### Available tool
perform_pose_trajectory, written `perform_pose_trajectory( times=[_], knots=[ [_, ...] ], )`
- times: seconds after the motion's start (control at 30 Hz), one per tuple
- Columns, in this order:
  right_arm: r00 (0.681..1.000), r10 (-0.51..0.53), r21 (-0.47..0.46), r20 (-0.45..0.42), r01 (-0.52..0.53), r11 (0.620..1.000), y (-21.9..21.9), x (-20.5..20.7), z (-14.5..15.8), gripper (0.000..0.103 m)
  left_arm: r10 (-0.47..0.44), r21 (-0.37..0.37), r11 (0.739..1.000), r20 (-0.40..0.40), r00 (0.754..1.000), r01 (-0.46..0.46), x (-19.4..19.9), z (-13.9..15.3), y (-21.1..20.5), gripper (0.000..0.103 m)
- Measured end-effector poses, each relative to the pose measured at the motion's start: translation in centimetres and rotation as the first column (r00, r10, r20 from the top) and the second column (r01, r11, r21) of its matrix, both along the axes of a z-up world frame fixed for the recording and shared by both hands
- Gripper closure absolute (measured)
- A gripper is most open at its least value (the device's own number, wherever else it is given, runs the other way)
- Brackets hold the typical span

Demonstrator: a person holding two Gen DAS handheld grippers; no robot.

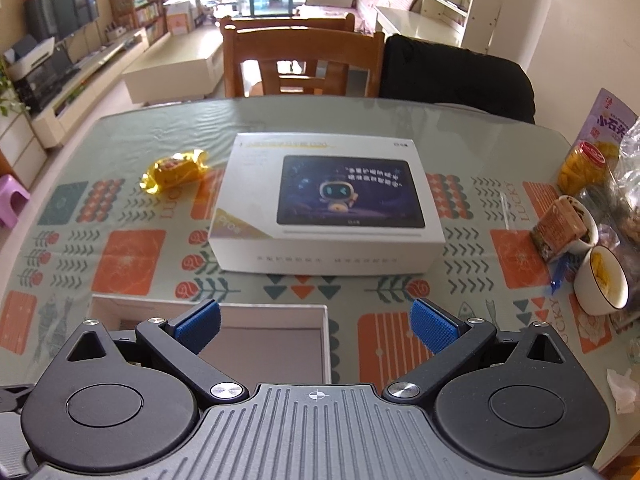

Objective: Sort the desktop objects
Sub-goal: 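Lift the held bread packet and carry it over the white box, then lower the bread packet into the white box and open the left tool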

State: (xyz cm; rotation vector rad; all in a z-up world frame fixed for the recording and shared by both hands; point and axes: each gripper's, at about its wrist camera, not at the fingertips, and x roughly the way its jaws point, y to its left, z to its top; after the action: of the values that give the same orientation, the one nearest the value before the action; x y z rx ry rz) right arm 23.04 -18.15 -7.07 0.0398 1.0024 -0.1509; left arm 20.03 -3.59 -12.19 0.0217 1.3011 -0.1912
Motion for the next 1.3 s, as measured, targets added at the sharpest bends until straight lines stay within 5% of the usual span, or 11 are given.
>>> perform_pose_trajectory(
  times=[0.23, 0.6, 0.7, 0.77, 0.87, 1.3],
  knots=[
    [0.999, -0.016, -0.015, -0.028, 0.015, 1.000, -0.1, -0.6, -0.7, 0.000, 0.008, 0.024, 1.000, -0.078, 0.997, -0.006, -0.4, -3.3, 0.0, 0.023],
    [0.999, -0.007, -0.021, -0.049, 0.006, 1.000, 0.4, -0.3, -1.3, 0.000, 0.024, 0.079, 0.997, -0.069, 0.997, -0.019, -0.6, -5.9, 0.5, 0.022],
    [0.999, 0.001, -0.024, -0.050, -0.002, 1.000, 0.7, -0.1, -1.3, 0.000, 0.016, 0.087, 0.996, -0.062, 0.998, -0.010, -0.7, -6.2, 0.3, 0.018],
    [0.999, 0.004, -0.025, -0.048, -0.005, 1.000, 0.8, 0.0, -1.3, 0.000, 0.019, 0.083, 0.996, -0.078, 0.997, -0.013, -0.6, -6.4, 0.3, 0.001],
    [0.999, 0.005, -0.026, -0.048, -0.007, 1.000, 0.9, 0.1, -1.2, 0.000, 0.051, 0.064, 0.997, -0.112, 0.992, -0.044, -0.3, -6.9, 0.8, 0.000],
    [1.000, 0.016, -0.003, -0.023, -0.016, 1.000, 0.9, 1.6, -0.3, 0.000, 0.047, 0.034, 0.998, -0.081, 0.996, -0.044, -0.9, -2.3, 1.4, 0.000]
  ],
)
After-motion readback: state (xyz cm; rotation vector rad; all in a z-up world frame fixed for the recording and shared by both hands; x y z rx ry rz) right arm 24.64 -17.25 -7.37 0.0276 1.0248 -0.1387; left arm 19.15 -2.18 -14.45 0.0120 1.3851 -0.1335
